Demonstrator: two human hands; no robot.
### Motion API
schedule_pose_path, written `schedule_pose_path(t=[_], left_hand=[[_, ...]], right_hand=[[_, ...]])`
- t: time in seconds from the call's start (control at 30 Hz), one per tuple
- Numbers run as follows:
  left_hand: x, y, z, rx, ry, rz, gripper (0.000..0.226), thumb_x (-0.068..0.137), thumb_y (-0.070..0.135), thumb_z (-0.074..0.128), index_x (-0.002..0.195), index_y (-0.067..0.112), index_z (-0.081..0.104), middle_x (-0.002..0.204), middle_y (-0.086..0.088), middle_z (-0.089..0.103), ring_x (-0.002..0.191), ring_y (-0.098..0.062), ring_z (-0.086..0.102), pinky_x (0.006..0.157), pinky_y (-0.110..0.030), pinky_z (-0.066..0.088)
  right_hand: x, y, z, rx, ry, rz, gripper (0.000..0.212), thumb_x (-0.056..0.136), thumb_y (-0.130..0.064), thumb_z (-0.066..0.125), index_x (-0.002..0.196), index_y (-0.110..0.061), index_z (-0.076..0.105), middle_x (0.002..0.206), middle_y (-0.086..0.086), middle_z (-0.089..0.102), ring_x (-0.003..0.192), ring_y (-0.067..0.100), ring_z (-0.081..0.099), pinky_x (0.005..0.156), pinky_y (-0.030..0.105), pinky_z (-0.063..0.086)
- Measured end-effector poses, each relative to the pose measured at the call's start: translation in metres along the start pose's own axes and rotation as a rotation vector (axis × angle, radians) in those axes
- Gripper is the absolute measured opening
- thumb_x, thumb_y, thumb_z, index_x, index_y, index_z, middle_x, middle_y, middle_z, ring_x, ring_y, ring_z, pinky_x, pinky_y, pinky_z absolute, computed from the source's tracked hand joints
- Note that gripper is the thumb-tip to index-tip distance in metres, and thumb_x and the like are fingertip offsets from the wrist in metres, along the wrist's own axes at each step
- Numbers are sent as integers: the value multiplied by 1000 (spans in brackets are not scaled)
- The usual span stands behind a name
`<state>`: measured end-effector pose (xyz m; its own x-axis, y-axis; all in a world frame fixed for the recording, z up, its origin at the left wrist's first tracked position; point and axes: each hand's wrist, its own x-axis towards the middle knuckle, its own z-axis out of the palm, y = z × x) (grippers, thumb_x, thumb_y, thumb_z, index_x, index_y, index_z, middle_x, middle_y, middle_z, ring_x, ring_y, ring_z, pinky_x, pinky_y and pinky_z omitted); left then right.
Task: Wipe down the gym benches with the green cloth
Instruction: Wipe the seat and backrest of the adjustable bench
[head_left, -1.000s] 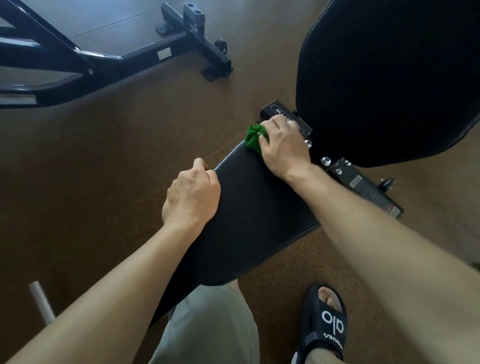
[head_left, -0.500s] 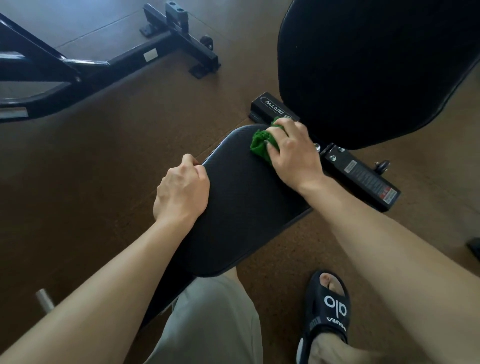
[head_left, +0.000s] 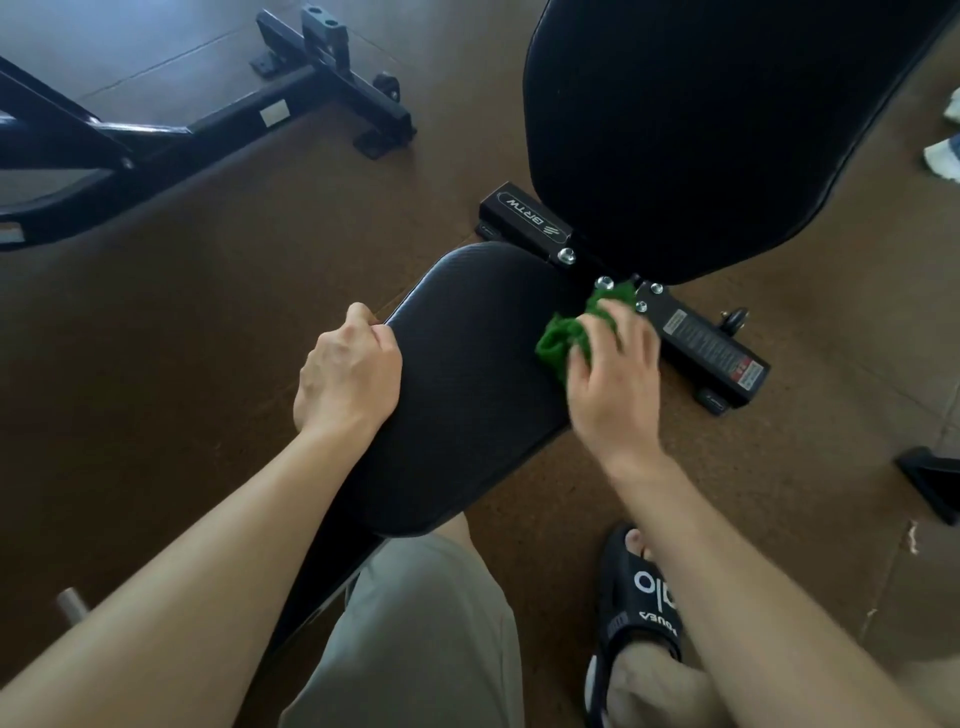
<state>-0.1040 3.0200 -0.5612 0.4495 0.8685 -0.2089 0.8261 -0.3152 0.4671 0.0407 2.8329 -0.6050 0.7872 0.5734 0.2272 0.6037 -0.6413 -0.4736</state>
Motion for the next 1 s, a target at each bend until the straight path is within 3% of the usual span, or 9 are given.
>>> schedule_pose_path(t=[0.07,0.2,0.3,0.37,0.53,0.7,0.83,0.93,1.0], left_hand=[[1,1,0,12,9,-6,33,107,31,27,113,15,55,93,-9,60,85,-31,56,72,-44,44],[1,3,2,13,10,-15,32,107,31,27,112,16,55,93,-9,60,88,-33,57,74,-46,47],[1,2,2,24,13,-17,32,107,31,27,112,15,55,93,-9,61,88,-33,58,75,-46,49],[1,2,2,22,11,-15,33,107,32,27,113,16,55,93,-9,60,88,-32,58,75,-47,49],[0,3,1,20,14,-4,33,107,32,27,112,16,55,96,-10,62,90,-34,60,84,-53,55],[1,2,1,24,29,-7,33,107,31,27,113,15,56,95,-10,61,90,-35,58,80,-49,52],[1,2,3,30,34,-10,33,107,30,27,114,14,55,93,-10,57,90,-35,55,76,-45,45],[1,2,3,38,34,-8,33,107,30,27,113,13,55,93,-10,55,88,-35,52,76,-43,41],[0,3,2,38,33,-9,32,107,29,27,113,13,55,92,-11,55,88,-35,52,77,-44,43]], right_hand=[[20,9,3,123,8,221,36,105,-22,53,138,-8,56,152,12,41,142,33,35,116,49,38],[-33,-29,17,324,228,429,38,105,-21,50,142,-14,47,155,10,31,142,27,38,117,41,40],[-89,-93,26,599,306,735,43,108,-17,47,149,-7,41,147,17,37,120,19,49,99,4,36],[-105,-129,28,736,324,900,42,108,-15,46,148,-2,41,140,18,45,104,8,46,83,-5,32],[-71,-104,25,758,266,983,45,109,-16,44,149,4,38,140,20,42,92,-4,26,74,-9,21],[-41,-73,21,773,312,1036,50,111,-31,39,154,-6,33,144,18,39,107,17,46,80,13,31],[-77,-121,33,759,323,1072,55,108,-25,47,157,-7,30,148,19,36,124,29,51,82,5,35],[-118,-170,39,808,211,1146,58,107,-25,48,159,-15,25,151,10,31,118,15,49,75,0,40],[-135,-190,38,848,123,1155,61,107,-28,46,161,-18,19,154,4,27,122,11,45,84,4,42]])
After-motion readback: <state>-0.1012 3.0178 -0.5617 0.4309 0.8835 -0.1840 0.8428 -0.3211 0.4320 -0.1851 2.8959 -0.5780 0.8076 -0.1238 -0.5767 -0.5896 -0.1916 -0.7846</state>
